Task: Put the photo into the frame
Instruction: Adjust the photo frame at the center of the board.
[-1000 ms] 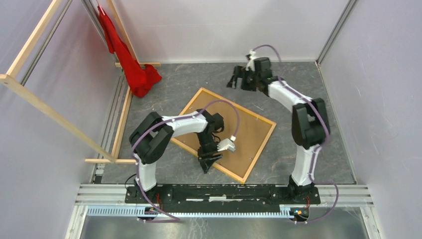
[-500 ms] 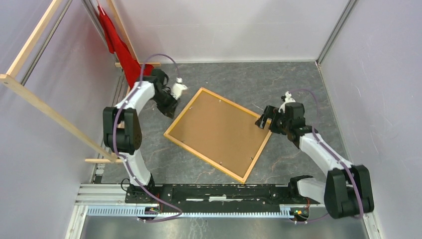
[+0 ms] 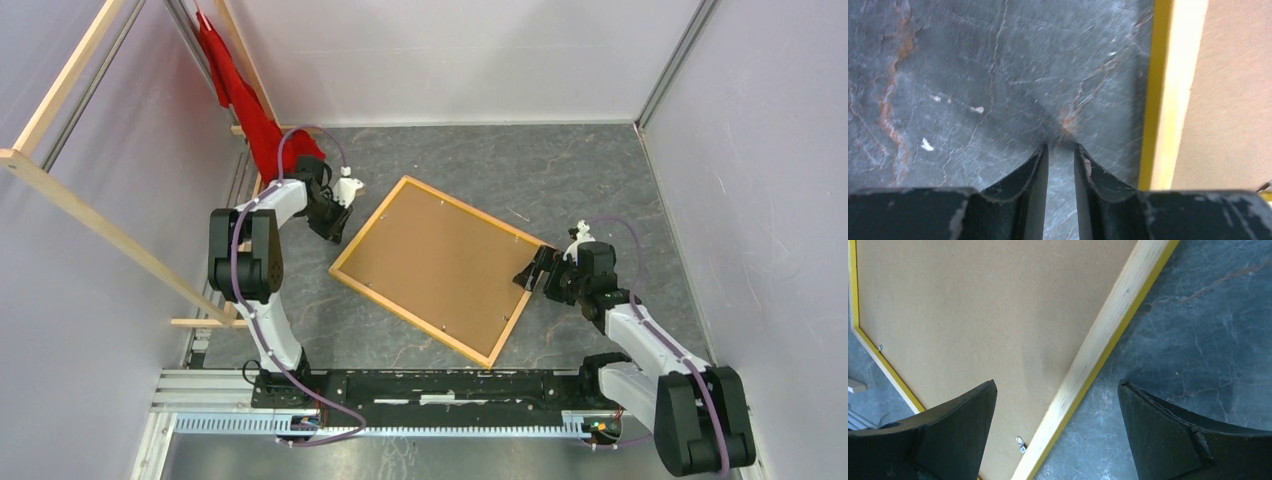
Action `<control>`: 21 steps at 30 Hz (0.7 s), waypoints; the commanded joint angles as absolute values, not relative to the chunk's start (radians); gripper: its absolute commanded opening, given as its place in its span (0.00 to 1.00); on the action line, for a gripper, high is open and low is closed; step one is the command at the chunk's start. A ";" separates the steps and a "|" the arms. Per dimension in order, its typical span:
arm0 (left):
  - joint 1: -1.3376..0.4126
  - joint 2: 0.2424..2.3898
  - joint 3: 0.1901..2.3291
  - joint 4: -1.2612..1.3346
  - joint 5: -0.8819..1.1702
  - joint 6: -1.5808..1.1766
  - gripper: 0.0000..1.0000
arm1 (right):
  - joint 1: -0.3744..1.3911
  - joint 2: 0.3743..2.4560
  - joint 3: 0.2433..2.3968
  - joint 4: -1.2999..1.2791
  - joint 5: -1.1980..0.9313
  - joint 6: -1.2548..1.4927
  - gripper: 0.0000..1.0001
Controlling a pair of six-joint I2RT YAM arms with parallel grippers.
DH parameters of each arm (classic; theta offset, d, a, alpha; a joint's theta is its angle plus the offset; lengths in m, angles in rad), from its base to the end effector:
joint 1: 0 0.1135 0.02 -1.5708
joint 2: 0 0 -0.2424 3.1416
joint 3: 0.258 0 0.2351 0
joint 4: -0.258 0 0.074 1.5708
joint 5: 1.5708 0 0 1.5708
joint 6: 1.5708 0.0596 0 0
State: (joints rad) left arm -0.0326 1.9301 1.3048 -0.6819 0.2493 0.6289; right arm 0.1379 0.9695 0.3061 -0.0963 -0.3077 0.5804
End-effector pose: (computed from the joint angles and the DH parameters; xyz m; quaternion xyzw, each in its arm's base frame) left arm 0.3583 -0.0264 0.1288 0.3349 0.9250 -0.0795 0.1609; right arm 0.1894 0.0445 0.1306 0.1403 0.8992 0.2689 0.3155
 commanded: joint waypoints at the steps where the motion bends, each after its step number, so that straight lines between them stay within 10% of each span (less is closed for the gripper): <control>1: -0.099 1.896 1.203 -0.732 0.412 0.634 0.33 | 0.119 1.060 0.376 0.030 -0.327 0.584 0.98; 11: -0.331 1.769 1.025 -0.785 0.506 0.668 0.38 | 0.038 1.340 0.634 0.020 -0.257 0.518 0.98; 21: -0.144 1.800 1.204 -0.936 0.652 0.702 0.39 | 0.061 1.197 0.682 0.036 -0.134 0.539 0.98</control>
